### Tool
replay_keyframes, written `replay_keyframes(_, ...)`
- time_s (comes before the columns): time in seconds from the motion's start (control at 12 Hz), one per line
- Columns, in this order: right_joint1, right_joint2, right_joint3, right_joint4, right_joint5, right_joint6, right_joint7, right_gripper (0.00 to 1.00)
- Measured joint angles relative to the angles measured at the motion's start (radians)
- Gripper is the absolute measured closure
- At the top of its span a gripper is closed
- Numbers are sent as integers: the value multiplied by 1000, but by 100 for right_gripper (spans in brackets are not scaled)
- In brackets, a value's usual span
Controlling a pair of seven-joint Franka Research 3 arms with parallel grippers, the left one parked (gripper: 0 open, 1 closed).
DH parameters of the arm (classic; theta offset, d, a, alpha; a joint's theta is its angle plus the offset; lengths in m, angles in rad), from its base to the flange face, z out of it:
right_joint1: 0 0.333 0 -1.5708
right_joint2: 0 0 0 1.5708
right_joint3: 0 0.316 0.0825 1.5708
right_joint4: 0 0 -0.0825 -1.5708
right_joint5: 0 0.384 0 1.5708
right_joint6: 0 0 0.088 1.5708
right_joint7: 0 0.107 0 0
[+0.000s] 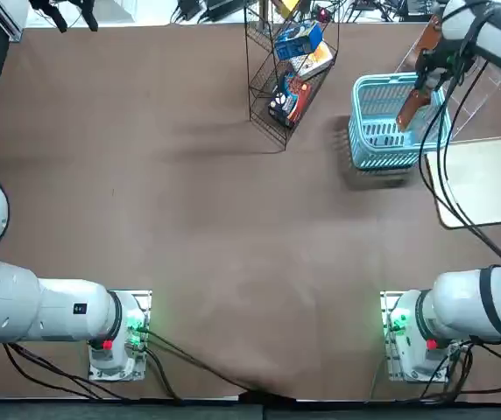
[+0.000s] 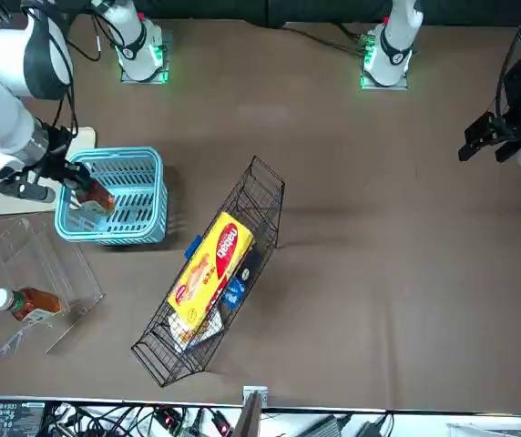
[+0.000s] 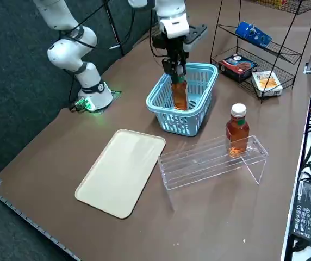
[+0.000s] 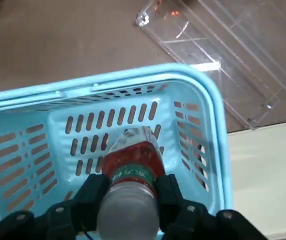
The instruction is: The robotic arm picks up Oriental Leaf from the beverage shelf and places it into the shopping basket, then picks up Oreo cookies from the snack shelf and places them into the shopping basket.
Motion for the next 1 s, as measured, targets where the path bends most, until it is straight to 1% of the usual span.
replay_keyframes(0.17,0,8,0,-45,0,54,1,44)
replay_keyframes(0.33,0,23,-1,-71,0,84,1,44)
replay_keyframes(0.92,1,112,-1,-84,0,135,3,44)
replay_keyframes(1.0,1,115,-1,-83,0,136,4,38)
